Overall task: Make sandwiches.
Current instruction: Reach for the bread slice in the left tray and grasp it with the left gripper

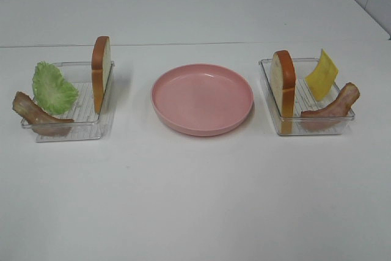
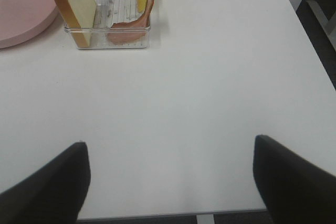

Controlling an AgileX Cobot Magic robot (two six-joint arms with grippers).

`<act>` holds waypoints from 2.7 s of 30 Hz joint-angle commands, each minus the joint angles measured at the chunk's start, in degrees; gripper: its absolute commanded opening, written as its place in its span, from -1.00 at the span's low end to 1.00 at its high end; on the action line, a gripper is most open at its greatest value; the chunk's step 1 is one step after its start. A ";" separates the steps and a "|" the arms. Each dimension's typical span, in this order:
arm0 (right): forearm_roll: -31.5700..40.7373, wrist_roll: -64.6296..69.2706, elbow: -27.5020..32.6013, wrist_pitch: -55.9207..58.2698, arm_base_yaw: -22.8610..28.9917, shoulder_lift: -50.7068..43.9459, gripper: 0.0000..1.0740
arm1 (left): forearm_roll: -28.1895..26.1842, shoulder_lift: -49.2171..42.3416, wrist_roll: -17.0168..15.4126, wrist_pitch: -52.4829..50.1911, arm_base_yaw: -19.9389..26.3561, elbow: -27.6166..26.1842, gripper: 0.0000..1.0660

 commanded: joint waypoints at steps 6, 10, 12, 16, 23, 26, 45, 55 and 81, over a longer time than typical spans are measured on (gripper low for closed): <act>0.06 -0.52 0.17 -0.29 -0.34 0.17 0.54 | 0.00 -0.92 -0.34 -0.23 0.17 0.11 0.71; 0.06 -0.52 0.17 -0.29 -0.34 0.17 0.54 | 0.00 -0.80 -0.40 -0.34 0.17 0.06 0.71; 0.06 -0.52 0.17 -0.29 -0.34 0.17 0.54 | 0.00 0.00 -0.57 -0.74 0.17 -0.46 0.71; 0.06 -0.52 0.17 -0.29 -0.34 0.17 0.54 | 0.00 5.73 -0.63 -5.73 0.17 -2.75 0.71; 0.06 -0.52 0.17 -0.29 -0.34 0.17 0.54 | -0.23 16.84 -0.63 -12.03 0.17 -5.39 0.71; 0.06 -0.52 0.17 -0.29 -0.34 0.17 0.54 | -0.23 23.55 -0.63 -15.18 0.17 -6.88 0.71; 0.06 -0.52 0.17 -0.29 -0.34 0.17 0.54 | 0.23 67.61 -0.34 -32.83 0.17 -24.24 0.71; 0.06 -0.52 0.17 -0.29 -0.34 0.17 0.54 | -2.06 83.02 -0.63 -31.46 0.17 -37.76 0.71; 0.06 -0.52 0.17 -0.29 -0.34 0.17 0.54 | -8.48 114.25 -4.64 -3.21 -10.37 -78.50 0.71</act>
